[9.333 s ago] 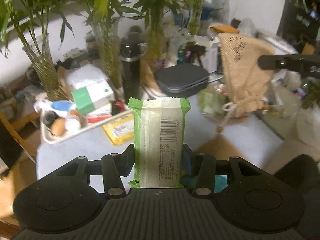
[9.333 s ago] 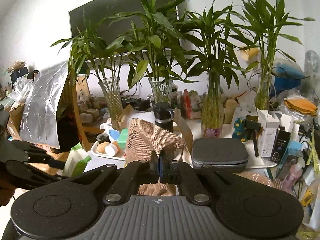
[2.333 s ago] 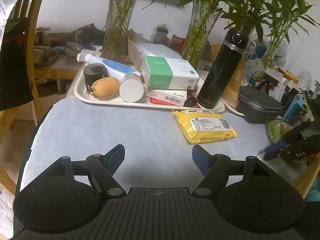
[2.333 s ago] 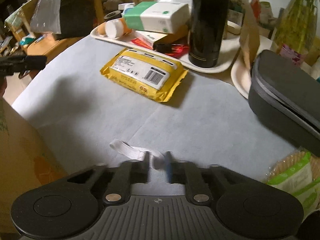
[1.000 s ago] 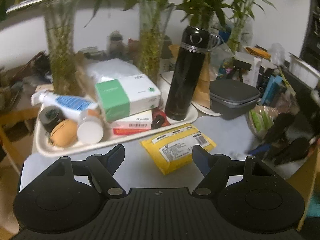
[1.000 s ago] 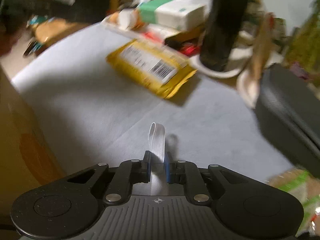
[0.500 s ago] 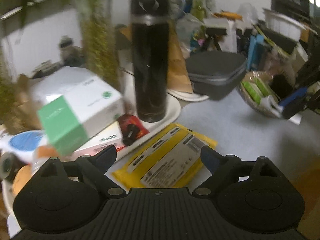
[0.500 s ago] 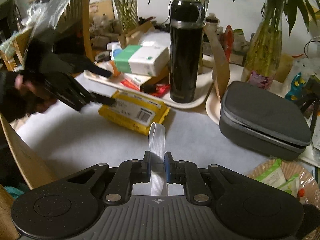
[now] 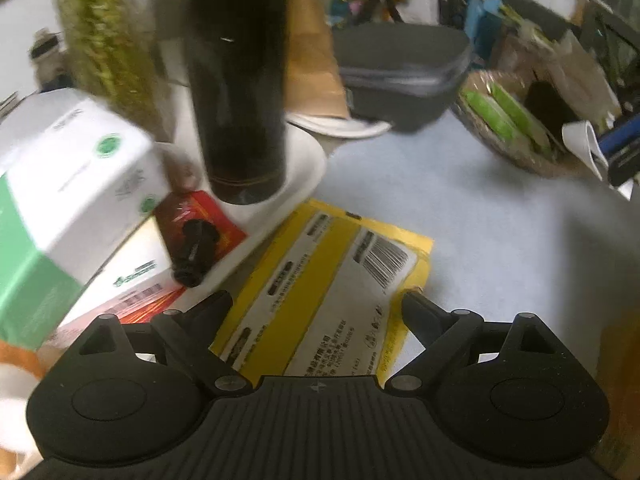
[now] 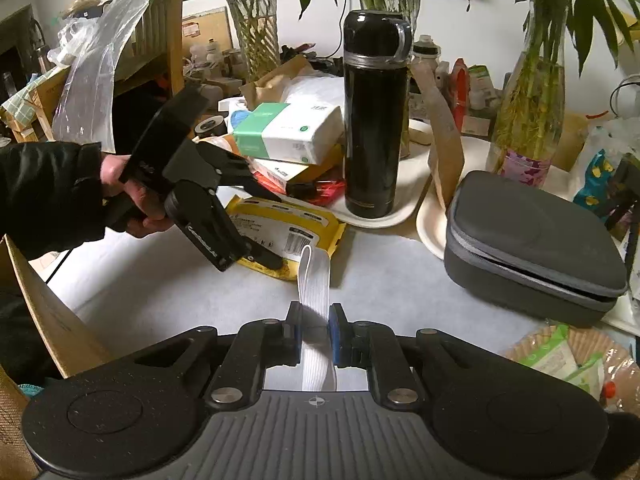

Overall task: Organize soft objects
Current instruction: 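Grasp the yellow wrapped packet with the left gripper while the right holds the strap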

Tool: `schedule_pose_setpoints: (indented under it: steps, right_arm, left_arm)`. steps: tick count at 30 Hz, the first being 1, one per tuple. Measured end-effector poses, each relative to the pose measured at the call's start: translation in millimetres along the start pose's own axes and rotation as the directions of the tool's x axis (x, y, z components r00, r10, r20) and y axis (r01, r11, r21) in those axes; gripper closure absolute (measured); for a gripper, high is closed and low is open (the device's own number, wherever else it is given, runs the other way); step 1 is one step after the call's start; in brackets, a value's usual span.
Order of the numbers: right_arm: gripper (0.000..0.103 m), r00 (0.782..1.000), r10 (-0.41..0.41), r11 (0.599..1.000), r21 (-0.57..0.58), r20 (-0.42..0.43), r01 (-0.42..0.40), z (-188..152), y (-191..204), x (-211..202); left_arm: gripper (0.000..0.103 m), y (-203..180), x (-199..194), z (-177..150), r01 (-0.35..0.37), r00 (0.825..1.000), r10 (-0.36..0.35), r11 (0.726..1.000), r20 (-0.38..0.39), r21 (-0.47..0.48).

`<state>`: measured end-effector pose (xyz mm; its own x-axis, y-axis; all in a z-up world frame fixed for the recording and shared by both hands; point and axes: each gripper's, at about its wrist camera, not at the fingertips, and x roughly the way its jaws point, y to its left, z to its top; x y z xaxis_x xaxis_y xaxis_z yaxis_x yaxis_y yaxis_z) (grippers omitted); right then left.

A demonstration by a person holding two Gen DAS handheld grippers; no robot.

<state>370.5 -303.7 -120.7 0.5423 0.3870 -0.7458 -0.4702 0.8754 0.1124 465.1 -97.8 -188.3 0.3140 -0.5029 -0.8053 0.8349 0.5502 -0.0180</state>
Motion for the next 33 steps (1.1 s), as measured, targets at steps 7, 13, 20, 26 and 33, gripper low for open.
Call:
schedule_pose_setpoints:
  steps: [7,13,20,26,33]
  right_arm:
    - [0.087,0.999,-0.035,0.999,0.010,-0.014,0.035,1,-1,1]
    - [0.087,0.998,-0.067,0.998,0.019,-0.016,0.067,2,0,-2]
    - [0.087,0.997,-0.083,0.997,0.009,-0.006,0.083,3,10,-13]
    - [0.087,0.995,-0.103,0.995,0.009,0.011,0.102,5,19,-26]
    - [0.087,0.990,-0.133,0.991,0.029,0.054,0.132,13,31,-58]
  left_arm:
    - [0.009,-11,4,1,0.033,0.996,-0.027,0.998,-0.088,0.059]
    - [0.033,-22,4,2,0.005,0.988,0.009,0.996,-0.155,0.094]
    - [0.047,-25,-10,-2,-0.060,0.989,0.061,0.998,-0.137,0.010]
    - [0.051,-27,-41,-9,-0.149,0.984,0.141,0.986,-0.112,-0.070]
    - [0.052,-35,-92,-8,-0.240,0.971,0.234,0.960,-0.058,-0.146]
